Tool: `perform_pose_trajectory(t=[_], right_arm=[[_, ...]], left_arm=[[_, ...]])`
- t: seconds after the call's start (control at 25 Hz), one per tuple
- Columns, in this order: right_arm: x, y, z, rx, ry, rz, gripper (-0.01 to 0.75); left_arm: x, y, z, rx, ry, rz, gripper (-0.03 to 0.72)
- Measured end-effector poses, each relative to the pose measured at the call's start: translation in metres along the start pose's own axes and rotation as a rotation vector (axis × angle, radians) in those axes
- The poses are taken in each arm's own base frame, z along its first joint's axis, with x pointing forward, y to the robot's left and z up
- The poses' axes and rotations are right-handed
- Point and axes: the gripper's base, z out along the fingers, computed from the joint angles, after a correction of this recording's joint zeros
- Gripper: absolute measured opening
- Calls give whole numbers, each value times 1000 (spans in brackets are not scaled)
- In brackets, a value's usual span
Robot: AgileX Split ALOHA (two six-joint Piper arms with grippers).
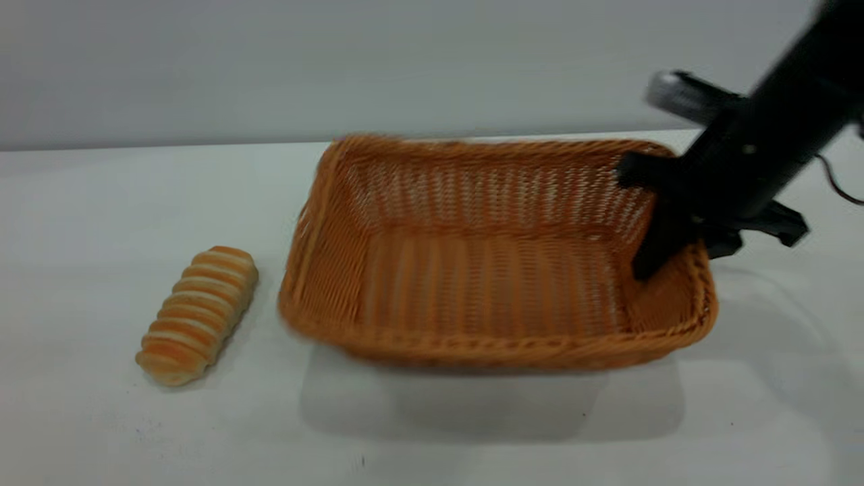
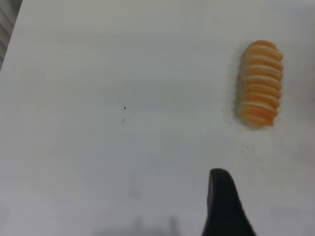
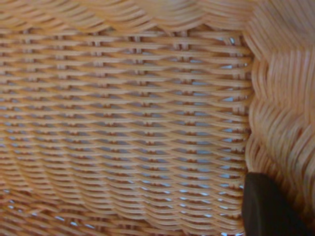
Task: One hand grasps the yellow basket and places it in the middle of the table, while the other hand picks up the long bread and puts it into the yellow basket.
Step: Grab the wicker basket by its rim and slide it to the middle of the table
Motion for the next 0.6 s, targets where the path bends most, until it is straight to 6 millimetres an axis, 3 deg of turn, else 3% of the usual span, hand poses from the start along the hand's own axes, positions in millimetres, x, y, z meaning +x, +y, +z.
perform_pose_trajectory(t=[0.2,0.32,0.6], right_arm=[[-7,30,11,-2,32,-53,95],[-8,35,12,-7,29,-37,120],[-9,30,10,-8,49,-17,383]], left_arm=[[0,0,0,0,2,0,490],[0,0,0,-1,4,0,490],[0,0,0,-4,4,2,490]])
